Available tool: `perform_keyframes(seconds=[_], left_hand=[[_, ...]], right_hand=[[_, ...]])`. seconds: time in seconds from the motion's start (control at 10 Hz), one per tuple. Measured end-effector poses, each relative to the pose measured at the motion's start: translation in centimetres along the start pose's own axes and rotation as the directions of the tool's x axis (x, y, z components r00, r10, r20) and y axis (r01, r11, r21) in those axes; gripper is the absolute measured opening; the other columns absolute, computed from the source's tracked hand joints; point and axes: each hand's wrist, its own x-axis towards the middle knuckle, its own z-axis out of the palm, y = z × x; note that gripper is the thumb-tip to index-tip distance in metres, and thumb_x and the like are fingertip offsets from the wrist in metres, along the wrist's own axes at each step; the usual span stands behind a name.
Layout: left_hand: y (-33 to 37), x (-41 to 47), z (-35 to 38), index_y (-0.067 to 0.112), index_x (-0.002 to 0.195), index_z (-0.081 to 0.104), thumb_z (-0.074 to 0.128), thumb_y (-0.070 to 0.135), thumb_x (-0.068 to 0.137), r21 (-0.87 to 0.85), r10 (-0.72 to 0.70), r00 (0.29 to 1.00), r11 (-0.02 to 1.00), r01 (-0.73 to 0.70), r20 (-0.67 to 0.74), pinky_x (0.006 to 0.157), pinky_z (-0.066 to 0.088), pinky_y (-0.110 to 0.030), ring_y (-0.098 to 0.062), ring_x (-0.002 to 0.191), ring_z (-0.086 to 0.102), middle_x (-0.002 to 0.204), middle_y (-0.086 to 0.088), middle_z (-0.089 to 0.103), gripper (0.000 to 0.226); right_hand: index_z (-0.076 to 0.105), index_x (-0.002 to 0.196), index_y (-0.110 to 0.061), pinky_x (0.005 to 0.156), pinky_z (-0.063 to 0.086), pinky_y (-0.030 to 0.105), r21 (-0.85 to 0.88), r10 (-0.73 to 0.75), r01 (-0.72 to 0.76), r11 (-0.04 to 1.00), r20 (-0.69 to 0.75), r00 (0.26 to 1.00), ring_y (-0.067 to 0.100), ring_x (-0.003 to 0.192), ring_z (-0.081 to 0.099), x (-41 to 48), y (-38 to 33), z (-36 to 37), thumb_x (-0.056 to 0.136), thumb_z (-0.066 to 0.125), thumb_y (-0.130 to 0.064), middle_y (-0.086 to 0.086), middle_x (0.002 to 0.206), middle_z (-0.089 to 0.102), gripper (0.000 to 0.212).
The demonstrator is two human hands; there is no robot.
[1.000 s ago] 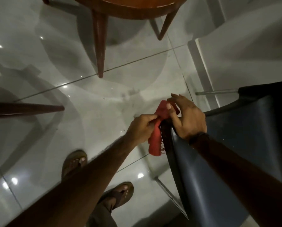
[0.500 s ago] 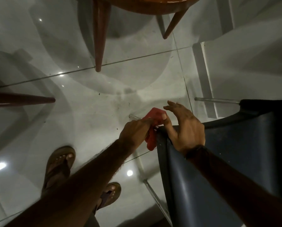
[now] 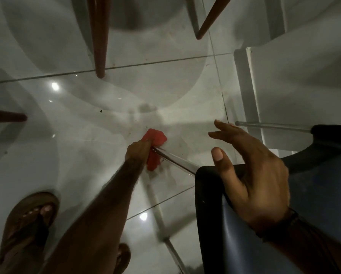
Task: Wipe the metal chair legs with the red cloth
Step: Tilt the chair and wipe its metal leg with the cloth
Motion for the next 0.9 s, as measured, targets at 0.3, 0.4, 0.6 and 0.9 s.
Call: perform_keyframes(seconds=[0.3,0.4,0.6,0.9], left_hand=[[0.6,-1.8,-1.9,0.020,0.111,0.073,0.058,0.018,0.104,0.523,0.450,0.887,0.733,-0.435,0.107,0.068,0.046,-0.017,0.003,0.065,0.066,0.061,0.006,0.066,0.017],[3.2,-6.2,-2.6,0.015,0.113,0.069,0.065,0.020,0.097,0.540,0.491,0.860,0.691,-0.481,0.137,0.056,0.040,-0.021,-0.003,0.051,0.054,0.066,0.005,0.065,0.017],[4.0,-10.9,-1.9,0.043,0.134,0.050,0.065,0.044,0.096,0.421,0.602,0.788,0.686,-0.593,0.130,0.063,0.044,-0.003,0.007,0.054,0.057,0.073,0.016,0.071,0.041],[-0.3,-2.0,0.2,0.010,0.097,0.069,0.046,0.035,0.105,0.521,0.340,0.939,0.812,-0.264,-0.056,0.035,0.034,-0.009,0.000,0.040,0.055,0.057,0.011,0.051,0.035]], right_hand=[[0.072,0.124,-0.023,0.100,0.057,0.039,-0.006,0.015,-0.015,1.000,0.044,0.999,0.021,0.137,0.062,0.2,-0.2,-0.2,0.097,0.043,-0.053,-0.003,0.143,0.067,0.050],[0.072,0.125,-0.019,0.101,0.058,0.046,-0.005,0.027,-0.027,1.000,0.064,0.998,0.024,0.137,0.062,0.3,-0.6,-0.6,0.097,0.041,-0.053,0.001,0.145,0.066,0.053],[0.070,0.130,-0.020,0.103,0.057,0.053,-0.022,0.040,-0.038,0.999,0.083,0.996,0.025,0.139,0.060,0.3,-0.5,-0.6,0.097,0.038,-0.059,0.001,0.147,0.065,0.060],[0.068,0.129,-0.027,0.107,0.054,0.048,0.042,0.030,-0.032,0.999,0.025,0.999,0.017,0.139,0.060,0.0,0.5,-0.2,0.097,0.043,-0.059,-0.006,0.146,0.065,0.052]])
